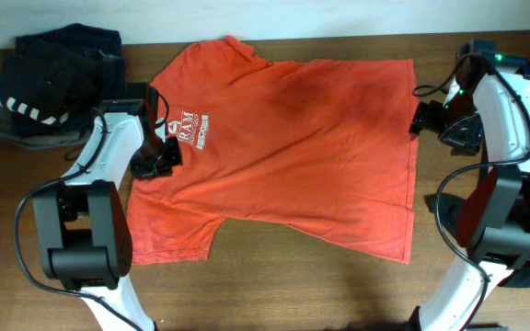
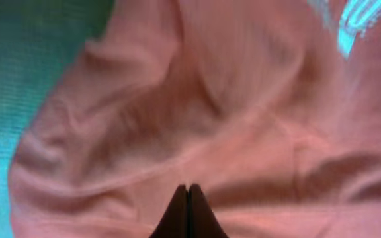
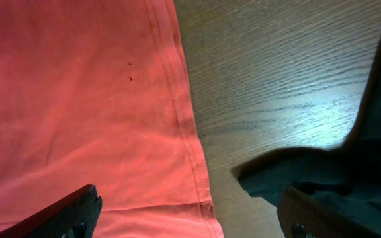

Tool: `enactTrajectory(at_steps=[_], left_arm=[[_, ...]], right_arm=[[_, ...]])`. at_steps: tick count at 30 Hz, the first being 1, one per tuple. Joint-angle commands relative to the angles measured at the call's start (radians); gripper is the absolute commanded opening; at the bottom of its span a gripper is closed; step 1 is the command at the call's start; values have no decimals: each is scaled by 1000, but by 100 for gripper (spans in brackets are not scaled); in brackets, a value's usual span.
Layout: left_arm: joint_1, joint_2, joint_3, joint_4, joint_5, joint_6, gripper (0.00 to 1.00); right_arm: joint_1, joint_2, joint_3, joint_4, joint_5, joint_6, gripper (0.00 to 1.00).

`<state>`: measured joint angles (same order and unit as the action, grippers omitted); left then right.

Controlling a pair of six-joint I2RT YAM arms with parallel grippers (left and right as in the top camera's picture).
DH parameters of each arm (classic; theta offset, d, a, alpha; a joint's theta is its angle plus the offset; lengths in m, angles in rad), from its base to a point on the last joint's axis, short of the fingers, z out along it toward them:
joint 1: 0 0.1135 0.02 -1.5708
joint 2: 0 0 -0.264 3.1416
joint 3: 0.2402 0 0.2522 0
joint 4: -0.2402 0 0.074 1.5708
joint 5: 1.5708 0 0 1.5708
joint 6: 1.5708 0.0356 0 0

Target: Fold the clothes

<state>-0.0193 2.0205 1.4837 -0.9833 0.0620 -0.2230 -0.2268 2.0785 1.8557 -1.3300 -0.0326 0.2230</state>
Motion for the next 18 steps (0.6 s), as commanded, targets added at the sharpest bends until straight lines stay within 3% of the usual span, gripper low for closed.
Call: enactTrajectory(at_steps=[1,6,18], left_arm=[[3,6,-44,56,-30,39,0],[3,24,-45,136,-41,64,0],[5,51,-145,169,-84,68,0]], right_arm=[[-2,-30,13,2,-21,-6,90],[-2,-30,13,2,-21,-10,90],[-2,-30,13,0,-20,-10,90]])
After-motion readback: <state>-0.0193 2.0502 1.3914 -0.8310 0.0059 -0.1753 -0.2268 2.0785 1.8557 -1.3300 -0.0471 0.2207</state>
